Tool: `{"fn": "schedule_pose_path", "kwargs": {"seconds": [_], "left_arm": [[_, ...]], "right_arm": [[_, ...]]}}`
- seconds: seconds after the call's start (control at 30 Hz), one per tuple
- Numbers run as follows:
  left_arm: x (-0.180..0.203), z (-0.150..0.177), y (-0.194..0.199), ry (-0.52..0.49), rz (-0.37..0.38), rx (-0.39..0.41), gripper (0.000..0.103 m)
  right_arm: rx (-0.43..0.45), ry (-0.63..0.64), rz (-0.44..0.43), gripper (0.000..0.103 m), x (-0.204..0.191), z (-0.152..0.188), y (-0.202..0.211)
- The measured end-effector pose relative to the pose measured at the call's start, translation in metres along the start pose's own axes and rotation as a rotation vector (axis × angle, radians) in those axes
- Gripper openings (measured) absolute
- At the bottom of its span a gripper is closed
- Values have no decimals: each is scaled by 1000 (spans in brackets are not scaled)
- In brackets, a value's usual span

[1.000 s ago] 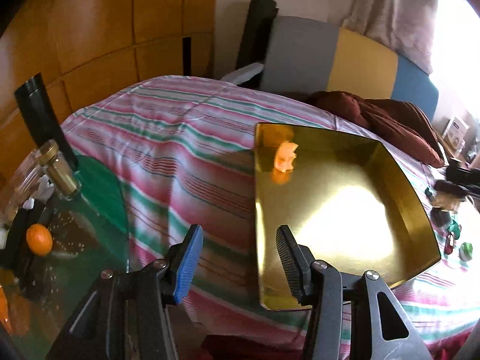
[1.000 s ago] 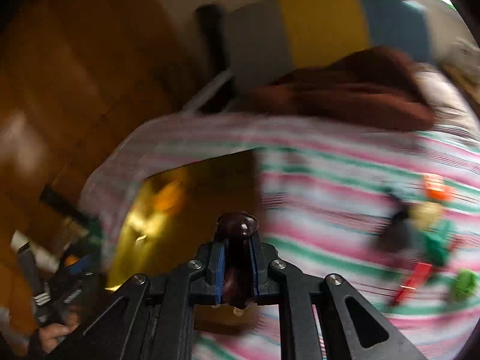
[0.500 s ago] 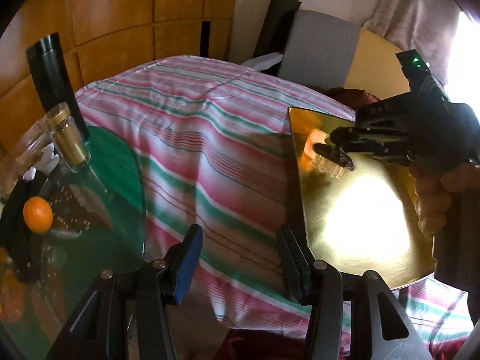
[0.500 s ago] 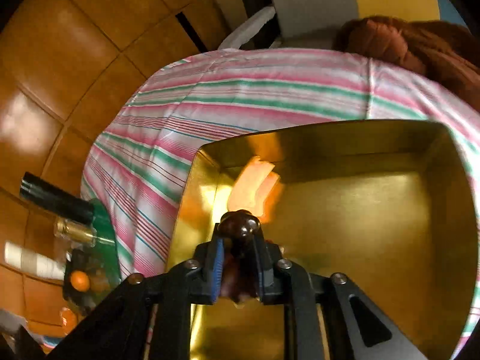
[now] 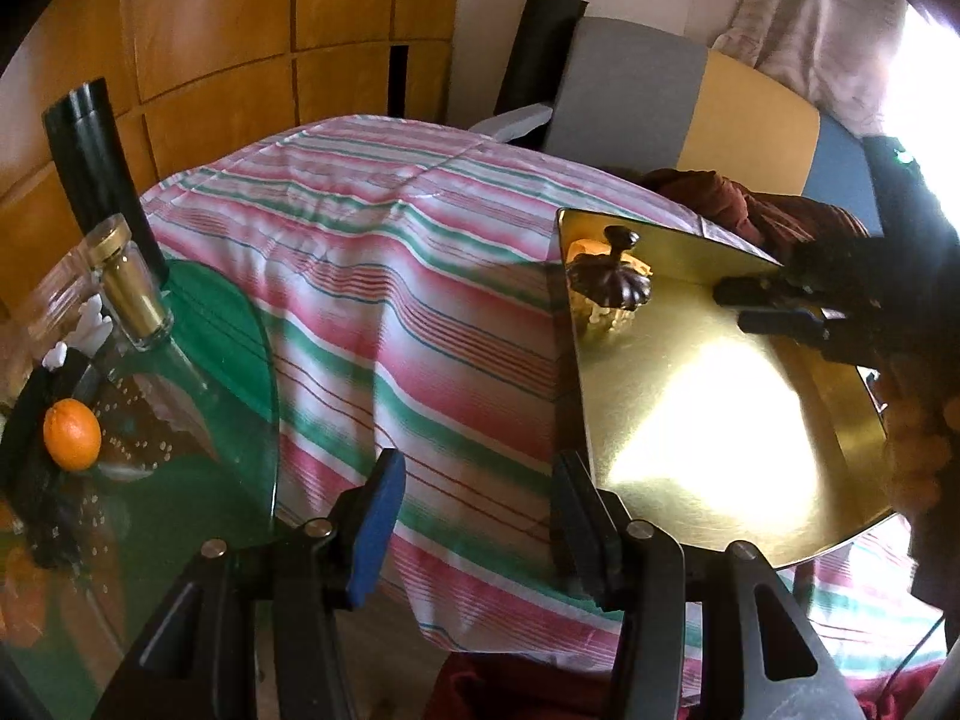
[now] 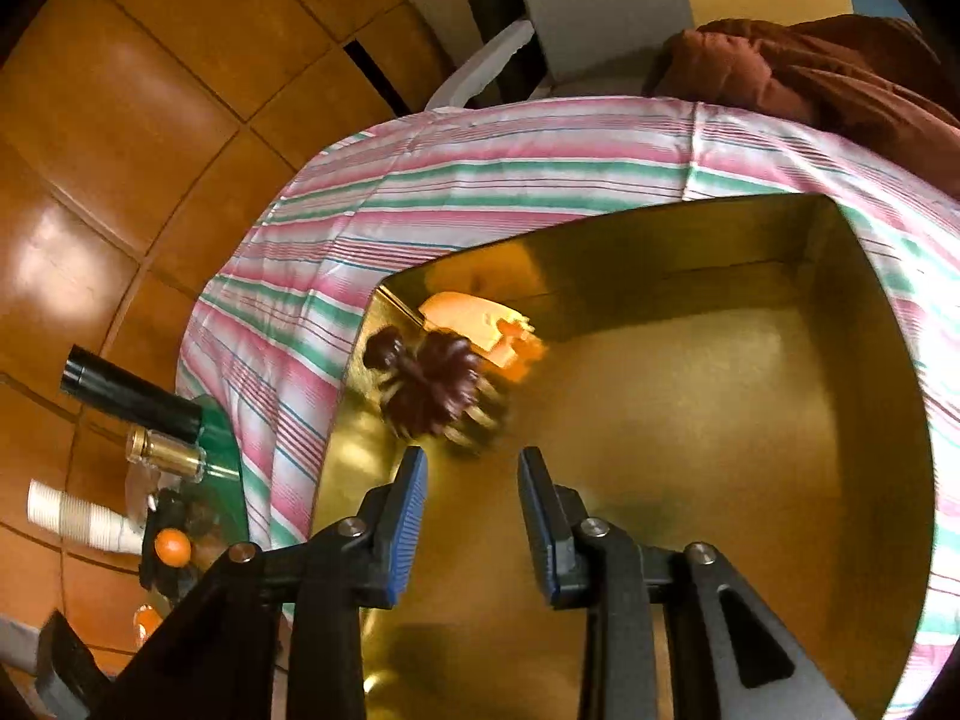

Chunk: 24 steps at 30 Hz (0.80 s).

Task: Organize rigid objects
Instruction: 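Lower the brown toy into the gold tray and open the right gripper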

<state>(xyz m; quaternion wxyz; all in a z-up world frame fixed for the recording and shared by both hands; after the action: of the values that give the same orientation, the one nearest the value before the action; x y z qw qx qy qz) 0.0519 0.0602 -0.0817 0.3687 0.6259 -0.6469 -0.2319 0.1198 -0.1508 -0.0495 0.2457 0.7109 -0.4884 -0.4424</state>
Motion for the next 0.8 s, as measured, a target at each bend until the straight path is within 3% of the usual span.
{"fn": "schedule_pose_path", "kwargs": {"seconds": [0.43,0.8], "left_arm": [[46,-8,15,-102,33,26,57],[102,-8,26,-220,93,37,62]], "right_arm": [[109,131,140,41,41,55,88],[179,88,341,44,129,87,165]]}}
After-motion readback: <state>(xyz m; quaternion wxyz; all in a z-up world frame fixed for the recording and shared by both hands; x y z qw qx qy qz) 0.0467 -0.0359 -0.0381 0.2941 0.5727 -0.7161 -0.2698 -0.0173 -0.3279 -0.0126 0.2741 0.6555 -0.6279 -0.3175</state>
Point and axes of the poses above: each gripper's, at about its wrist camera, not at the fingertips, and y roughly against the way its jaws point, x to its right, z to its underside, the point moved 3 cm from there along -y, roughly the way its jaws point, and after that the axes turned 7 degrees about y, right-handed, at the moved point
